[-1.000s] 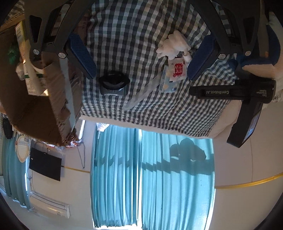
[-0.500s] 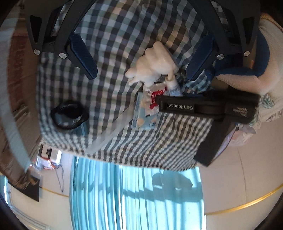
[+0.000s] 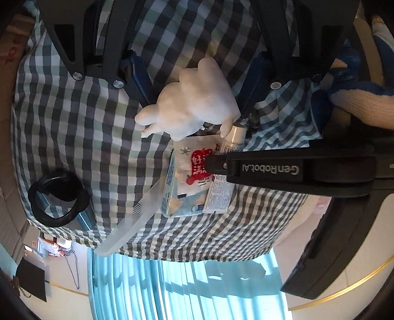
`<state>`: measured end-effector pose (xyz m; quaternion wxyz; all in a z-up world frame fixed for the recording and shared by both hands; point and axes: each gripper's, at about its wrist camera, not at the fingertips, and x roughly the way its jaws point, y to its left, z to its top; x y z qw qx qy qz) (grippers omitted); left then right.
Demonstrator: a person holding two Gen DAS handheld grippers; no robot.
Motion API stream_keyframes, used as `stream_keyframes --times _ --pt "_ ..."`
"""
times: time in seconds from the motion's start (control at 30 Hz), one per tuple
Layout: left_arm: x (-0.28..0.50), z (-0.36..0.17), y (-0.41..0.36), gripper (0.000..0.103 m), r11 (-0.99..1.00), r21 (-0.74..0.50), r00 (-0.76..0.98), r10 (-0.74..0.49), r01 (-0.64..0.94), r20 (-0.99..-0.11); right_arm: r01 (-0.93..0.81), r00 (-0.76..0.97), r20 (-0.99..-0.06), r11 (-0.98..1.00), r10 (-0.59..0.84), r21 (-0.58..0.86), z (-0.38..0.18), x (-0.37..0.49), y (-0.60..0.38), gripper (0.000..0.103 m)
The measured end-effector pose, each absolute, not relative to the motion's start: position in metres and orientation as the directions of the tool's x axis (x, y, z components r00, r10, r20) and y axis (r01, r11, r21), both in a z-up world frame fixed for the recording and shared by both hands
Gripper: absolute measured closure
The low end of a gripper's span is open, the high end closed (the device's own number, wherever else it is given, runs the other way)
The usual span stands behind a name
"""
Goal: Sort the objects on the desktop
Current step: 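Grasp the white toothpaste tube with the left tool while the right tool grasps the white plush figure, then lift the toothpaste tube and plush figure and carry both over the box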
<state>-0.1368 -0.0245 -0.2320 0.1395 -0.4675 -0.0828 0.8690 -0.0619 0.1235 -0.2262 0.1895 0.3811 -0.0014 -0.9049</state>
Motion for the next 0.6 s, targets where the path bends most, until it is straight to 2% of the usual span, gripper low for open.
stream_keyframes --times 0.3,0.4,0.6 --pt "-0.110 -0.193 -0.025 0.079 -0.953 -0.206 -0.607 0.300 -0.221 -0.736 0.276 -0.714 -0.641 -0.955 -0.281 0.111 -0.201 -0.058 0.147 0.038" --pt "-0.095 -0.171 -0.026 0.079 -0.958 -0.147 -0.673 0.279 -0.247 -0.685 0.263 -0.755 -0.601 -0.961 -0.262 0.089 -0.186 -0.052 0.150 0.038" --pt "-0.072 -0.130 -0.033 0.079 -0.958 -0.135 -0.746 0.283 -0.254 -0.603 0.264 -0.821 -0.508 -0.962 -0.261 0.068 -0.146 -0.034 0.153 0.037"
